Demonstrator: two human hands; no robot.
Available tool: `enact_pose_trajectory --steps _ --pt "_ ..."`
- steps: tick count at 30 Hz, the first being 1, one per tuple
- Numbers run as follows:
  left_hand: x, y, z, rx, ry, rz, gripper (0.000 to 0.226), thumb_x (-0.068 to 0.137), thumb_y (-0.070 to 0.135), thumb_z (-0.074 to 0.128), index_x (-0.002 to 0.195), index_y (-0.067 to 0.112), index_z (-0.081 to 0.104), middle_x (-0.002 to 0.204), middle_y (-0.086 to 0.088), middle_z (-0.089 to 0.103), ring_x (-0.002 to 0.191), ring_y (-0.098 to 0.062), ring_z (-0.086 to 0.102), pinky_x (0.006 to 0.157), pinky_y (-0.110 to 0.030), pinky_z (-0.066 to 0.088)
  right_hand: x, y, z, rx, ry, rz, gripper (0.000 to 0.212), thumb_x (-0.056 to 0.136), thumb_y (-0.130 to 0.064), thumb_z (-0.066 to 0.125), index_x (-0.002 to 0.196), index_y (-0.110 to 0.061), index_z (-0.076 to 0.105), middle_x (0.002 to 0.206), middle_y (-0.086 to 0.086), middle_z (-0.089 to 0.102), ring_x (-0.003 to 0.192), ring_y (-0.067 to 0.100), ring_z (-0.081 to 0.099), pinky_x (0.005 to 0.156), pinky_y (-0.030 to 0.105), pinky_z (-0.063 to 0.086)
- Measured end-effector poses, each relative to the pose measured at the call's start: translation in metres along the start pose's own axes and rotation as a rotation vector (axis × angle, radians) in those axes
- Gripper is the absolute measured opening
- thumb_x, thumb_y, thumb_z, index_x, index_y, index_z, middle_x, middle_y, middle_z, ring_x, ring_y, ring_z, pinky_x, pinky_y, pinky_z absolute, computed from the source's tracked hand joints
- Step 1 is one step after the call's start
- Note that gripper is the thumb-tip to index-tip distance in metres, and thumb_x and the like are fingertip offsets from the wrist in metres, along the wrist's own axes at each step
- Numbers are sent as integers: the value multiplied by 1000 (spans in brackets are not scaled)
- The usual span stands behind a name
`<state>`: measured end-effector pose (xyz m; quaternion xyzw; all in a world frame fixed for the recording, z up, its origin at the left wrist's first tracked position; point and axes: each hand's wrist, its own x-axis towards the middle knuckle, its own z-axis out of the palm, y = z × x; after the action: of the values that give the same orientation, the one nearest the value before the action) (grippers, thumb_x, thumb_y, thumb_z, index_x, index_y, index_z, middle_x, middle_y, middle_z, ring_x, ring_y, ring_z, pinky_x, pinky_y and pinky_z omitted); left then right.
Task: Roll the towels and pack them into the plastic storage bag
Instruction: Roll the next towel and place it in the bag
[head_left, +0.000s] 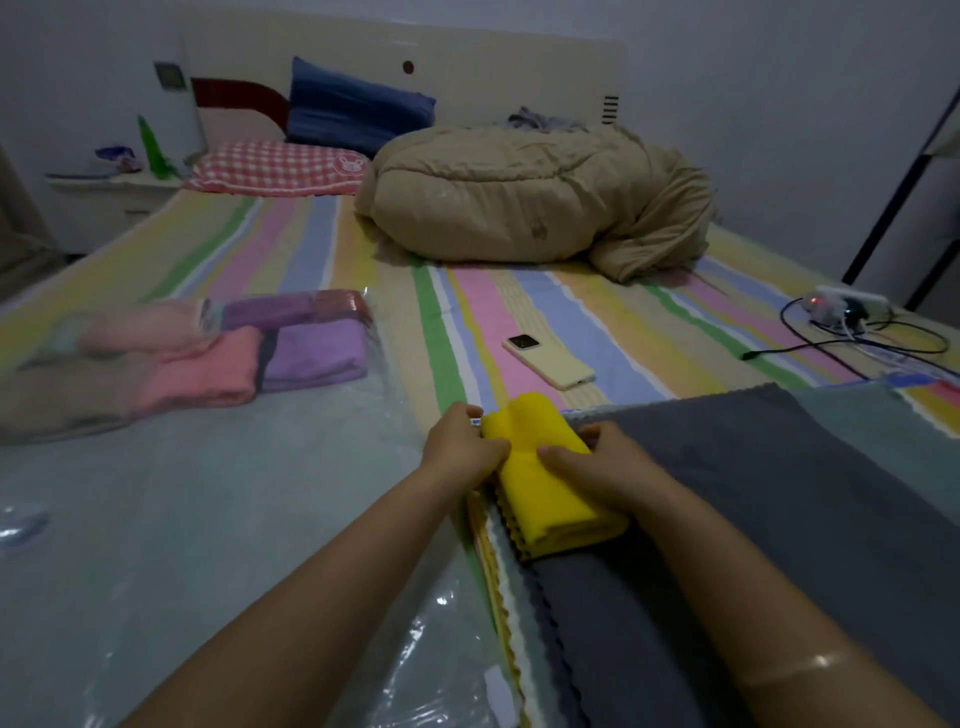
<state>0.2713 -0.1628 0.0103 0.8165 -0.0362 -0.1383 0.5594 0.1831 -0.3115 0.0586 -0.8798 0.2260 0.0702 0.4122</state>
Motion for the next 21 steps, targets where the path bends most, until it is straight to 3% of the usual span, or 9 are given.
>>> enact_pose_trajectory --steps 2,5,8,9,11,15,18,19,21 --pt "-5 3 -4 36 12 3 76 66 28 74 132 12 40 112 -14 61 98 -36 63 84 -52 54 0 -10 2 5 -84 41 63 87 -40 66 137 -10 42 134 13 51 110 30 55 80 37 43" --pt "-19 17 -23 0 -10 -9 88 75 31 80 144 12 28 132 -14 52 110 -30 59 92 -47 52 -24 -19 4 301 -166 24 53 85 -23 70 131 -5 52 116 13 63 92 28 60 75 37 48" --pt "-62 40 -66 -292 -342 -173 72 75 49 71 135 21 42 108 -6 70 89 -17 69 73 -31 56 -62 -23 7 611 -312 -24 45 85 -13 66 127 -5 54 109 16 67 96 36 64 78 43 53" --pt "-79 43 -82 -336 -460 -219 65 73 54 67 127 22 52 105 -5 72 90 -18 70 73 -31 56 -74 -26 11 647 -358 -54 43 85 -13 65 126 -6 55 112 18 67 100 38 64 80 45 53" --pt "-106 35 -115 -315 -528 -240 69 66 58 64 124 20 59 112 -7 71 99 -22 68 81 -37 53 -95 -35 24 640 -438 -100 38 86 -12 63 123 -7 56 115 20 66 102 40 63 83 48 53" --pt "-148 -4 -173 -126 -303 -239 59 68 60 64 112 20 64 86 -3 68 73 -16 66 69 -33 55 -115 -56 70 508 -615 -28 36 74 -19 67 109 -11 63 107 21 69 100 41 63 88 48 51" --pt "-171 -47 -209 7 -156 -277 49 81 50 66 114 14 65 95 -8 65 80 -20 63 76 -37 59 -125 -75 117 390 -633 10 33 77 -27 59 105 -8 62 105 22 66 93 35 61 84 41 49" --pt "-179 -61 -217 37 -118 -278 41 84 43 67 112 13 66 97 -11 65 81 -21 64 77 -38 59 -124 -80 134 301 -594 -35 39 77 -29 58 110 -9 60 109 20 64 94 33 60 84 40 49" --pt "-192 -85 -227 8 -31 -275 28 86 25 70 110 11 65 98 -17 65 72 -24 65 67 -36 61 -123 -85 165 45 -498 -250 44 82 -24 58 123 -14 47 115 16 59 94 28 58 82 37 48"
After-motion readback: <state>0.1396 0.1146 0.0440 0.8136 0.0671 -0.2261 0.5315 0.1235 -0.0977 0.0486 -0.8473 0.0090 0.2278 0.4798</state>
